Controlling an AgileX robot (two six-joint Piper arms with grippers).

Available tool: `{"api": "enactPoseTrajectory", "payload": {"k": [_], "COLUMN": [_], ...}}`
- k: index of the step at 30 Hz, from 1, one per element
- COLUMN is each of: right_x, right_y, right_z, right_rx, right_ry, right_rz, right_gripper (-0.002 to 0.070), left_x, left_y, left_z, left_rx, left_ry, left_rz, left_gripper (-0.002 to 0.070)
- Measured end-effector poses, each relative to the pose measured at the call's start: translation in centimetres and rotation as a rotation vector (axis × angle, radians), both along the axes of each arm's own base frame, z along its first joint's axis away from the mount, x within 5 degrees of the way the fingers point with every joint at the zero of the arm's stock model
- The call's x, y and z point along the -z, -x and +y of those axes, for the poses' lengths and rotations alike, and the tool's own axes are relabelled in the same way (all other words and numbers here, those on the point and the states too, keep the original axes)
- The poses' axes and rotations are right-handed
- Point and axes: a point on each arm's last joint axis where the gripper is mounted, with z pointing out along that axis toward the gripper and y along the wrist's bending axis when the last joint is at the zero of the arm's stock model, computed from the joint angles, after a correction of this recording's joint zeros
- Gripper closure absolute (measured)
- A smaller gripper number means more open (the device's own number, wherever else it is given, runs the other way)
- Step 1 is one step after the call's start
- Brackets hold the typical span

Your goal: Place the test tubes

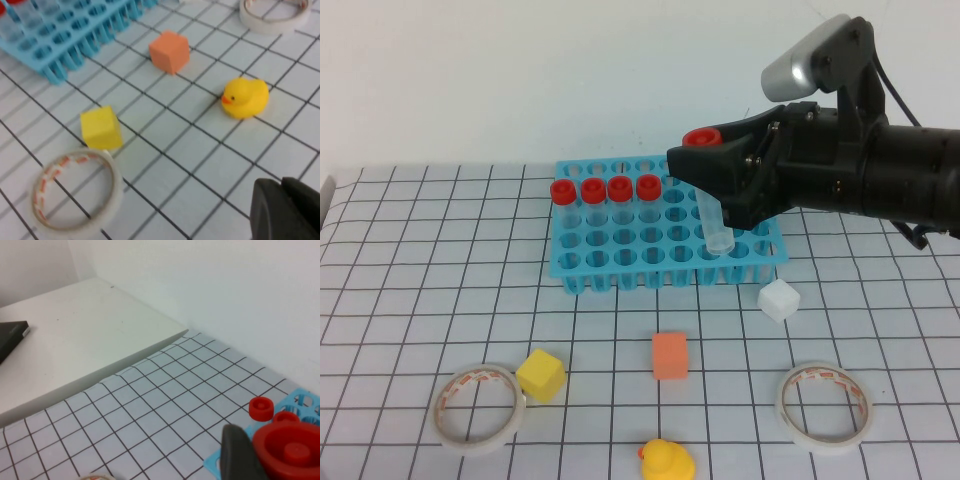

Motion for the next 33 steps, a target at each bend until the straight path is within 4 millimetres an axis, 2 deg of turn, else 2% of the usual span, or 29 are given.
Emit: {"api": "enactPoseTrajectory", "payload": {"k": [3,7,22,27,31,33], "right_x": [0.0,0.0,0.1,-0.5,-1.7,-2.0], "right_y": [0.0,0.0,-0.3,-1.1,-2.3,-3.0], "right_z": [0.0,0.0,-0.2,-0.6,-1.4,-2.2], "right_rx": [0.0,0.0,0.036,0.161,0.422,0.539], "right_ry": [0.0,0.0,0.012,0.016,-0.038,-0.087], "right_rz": [0.0,0.0,0.003,0.086,0.16,0.129], "right_gripper": [0.0392,0.0392,0.0392,0.0393,0.0393,0.0393], "left_x": [1.3,2.0,2.5,2.5,2.5,2.5], "left_y": [0.1,0.3,0.5,0.5,0.5,0.5], "left_z": [0.0,0.2,0.4,0.4,0.4,0.4], "left_rx": [-0.006,-0.007,-0.008,-0.008,-0.008,-0.008], "left_ry": [-0.01,-0.04,-0.08,-0.08,-0.08,-0.08], "left_rz": [0.044,0.08,0.125,0.125,0.125,0.125], "left_gripper": [0.0668,0.0668,0.0668,0.0668,0.0668,0.0668]}}
